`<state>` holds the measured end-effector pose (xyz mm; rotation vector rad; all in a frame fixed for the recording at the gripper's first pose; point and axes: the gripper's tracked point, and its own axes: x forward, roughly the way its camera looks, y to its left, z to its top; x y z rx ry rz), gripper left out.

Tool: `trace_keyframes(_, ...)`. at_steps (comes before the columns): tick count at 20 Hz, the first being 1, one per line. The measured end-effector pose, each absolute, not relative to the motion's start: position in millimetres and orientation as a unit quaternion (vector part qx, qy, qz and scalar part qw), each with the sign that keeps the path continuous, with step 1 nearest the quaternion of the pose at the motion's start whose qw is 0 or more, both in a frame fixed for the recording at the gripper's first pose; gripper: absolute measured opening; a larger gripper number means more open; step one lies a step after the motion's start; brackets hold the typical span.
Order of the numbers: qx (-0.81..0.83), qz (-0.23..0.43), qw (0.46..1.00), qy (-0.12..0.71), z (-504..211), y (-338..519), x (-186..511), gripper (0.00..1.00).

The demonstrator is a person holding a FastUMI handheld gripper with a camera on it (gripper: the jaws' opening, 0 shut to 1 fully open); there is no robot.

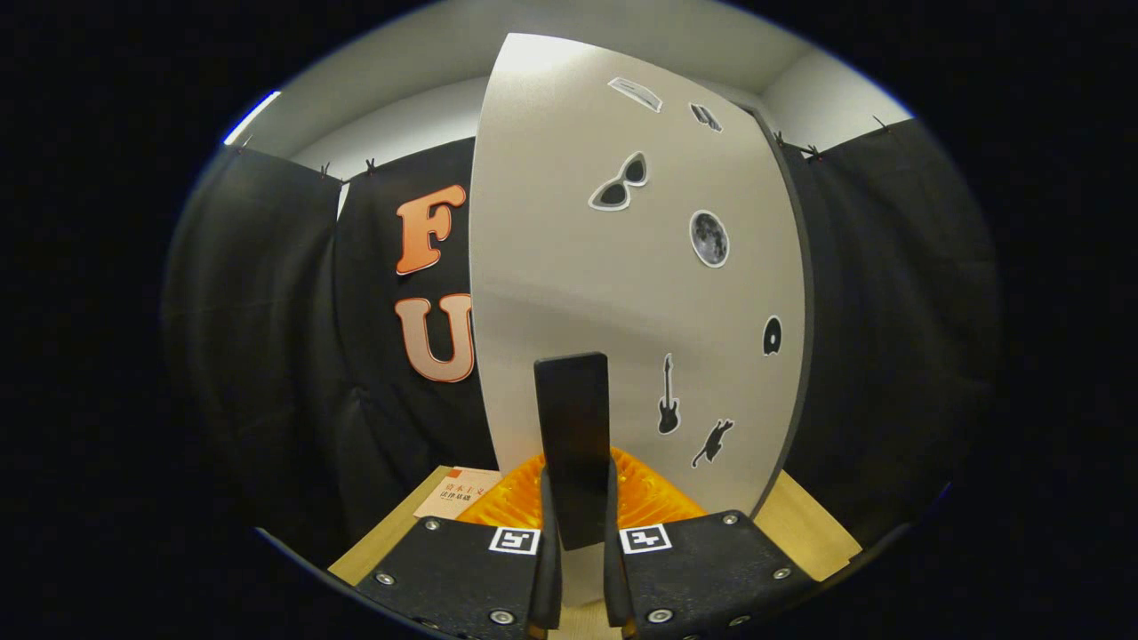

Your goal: Open the shoe cabinet door, grab the shoes and put them into the shoe cabinet, then close the shoe cabinet door.

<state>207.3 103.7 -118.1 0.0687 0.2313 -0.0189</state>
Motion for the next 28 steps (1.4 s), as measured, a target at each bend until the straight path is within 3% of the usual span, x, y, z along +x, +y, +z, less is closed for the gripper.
trace_keyframes(7,0.025,-0.007,0.994,0.108,-113,78,181,0.17)
trace_keyframes(23,0.055,0.096,0.99,0.09,-111,13,147,0.17)
trace_keyframes(28,0.059,0.081,0.991,0.084,-111,-5,145,0.17)
